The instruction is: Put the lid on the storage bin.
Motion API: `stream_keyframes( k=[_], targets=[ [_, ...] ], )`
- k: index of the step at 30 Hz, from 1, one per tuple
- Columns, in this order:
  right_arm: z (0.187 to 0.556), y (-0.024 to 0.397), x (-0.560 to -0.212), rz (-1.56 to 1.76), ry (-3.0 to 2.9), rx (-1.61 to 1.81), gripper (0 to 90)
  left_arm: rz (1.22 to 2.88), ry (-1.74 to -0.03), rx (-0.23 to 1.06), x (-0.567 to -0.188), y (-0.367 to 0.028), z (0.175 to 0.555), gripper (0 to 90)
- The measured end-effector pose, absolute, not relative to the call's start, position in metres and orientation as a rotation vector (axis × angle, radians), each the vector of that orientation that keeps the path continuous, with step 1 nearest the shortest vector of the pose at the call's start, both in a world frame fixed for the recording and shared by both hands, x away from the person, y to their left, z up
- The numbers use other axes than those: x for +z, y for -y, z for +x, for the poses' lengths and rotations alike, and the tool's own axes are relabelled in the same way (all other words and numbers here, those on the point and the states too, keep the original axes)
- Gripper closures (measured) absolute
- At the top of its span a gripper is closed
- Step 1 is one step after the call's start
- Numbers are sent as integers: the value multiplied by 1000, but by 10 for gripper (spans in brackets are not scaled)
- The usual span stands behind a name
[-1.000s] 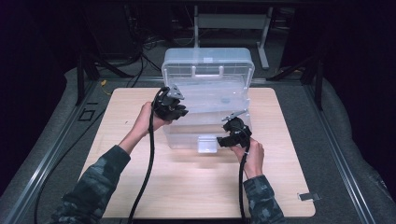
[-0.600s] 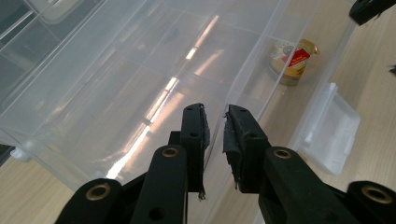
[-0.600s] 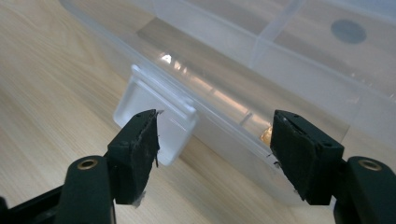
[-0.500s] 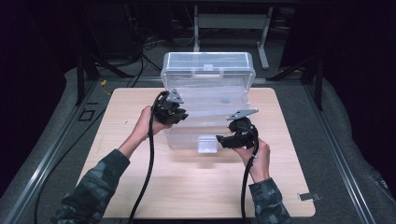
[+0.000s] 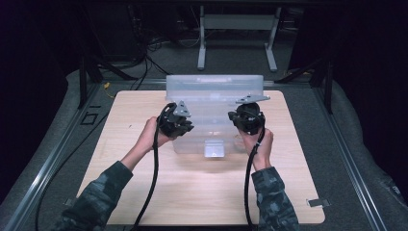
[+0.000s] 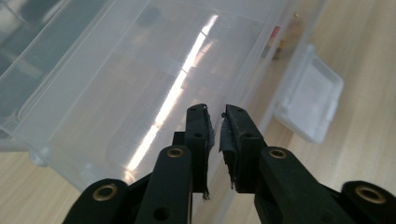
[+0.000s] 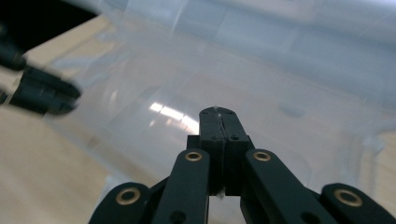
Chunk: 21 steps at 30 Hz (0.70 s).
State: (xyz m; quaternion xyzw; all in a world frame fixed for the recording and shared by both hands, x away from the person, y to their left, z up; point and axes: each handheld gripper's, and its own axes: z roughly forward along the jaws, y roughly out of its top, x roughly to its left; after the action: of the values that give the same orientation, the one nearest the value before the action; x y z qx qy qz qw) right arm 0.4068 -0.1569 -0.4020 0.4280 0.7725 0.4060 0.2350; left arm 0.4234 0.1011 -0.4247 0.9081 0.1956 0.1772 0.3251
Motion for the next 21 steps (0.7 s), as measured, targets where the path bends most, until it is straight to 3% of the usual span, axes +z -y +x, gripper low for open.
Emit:
stream_keyframes(
  k=[5,7,9,15,21],
  targets=[
    [414,156,-411,1252,-2056,1097,900,2358,-511,482,-429,-101,419,803],
    [416,159,-414,1199,-2121,1248,900,2353,-514,489,-429,-101,419,801],
    [411,155,-412,1248,-2054,1107,900,2353,-516,490,-429,-101,418,795],
    [409,157,-411,1228,-2080,1110,900,2339,-555,480,-429,-103,417,762],
    [407,159,-412,1231,-2089,1091,900,2314,-571,445,-427,-108,410,600]
  ],
)
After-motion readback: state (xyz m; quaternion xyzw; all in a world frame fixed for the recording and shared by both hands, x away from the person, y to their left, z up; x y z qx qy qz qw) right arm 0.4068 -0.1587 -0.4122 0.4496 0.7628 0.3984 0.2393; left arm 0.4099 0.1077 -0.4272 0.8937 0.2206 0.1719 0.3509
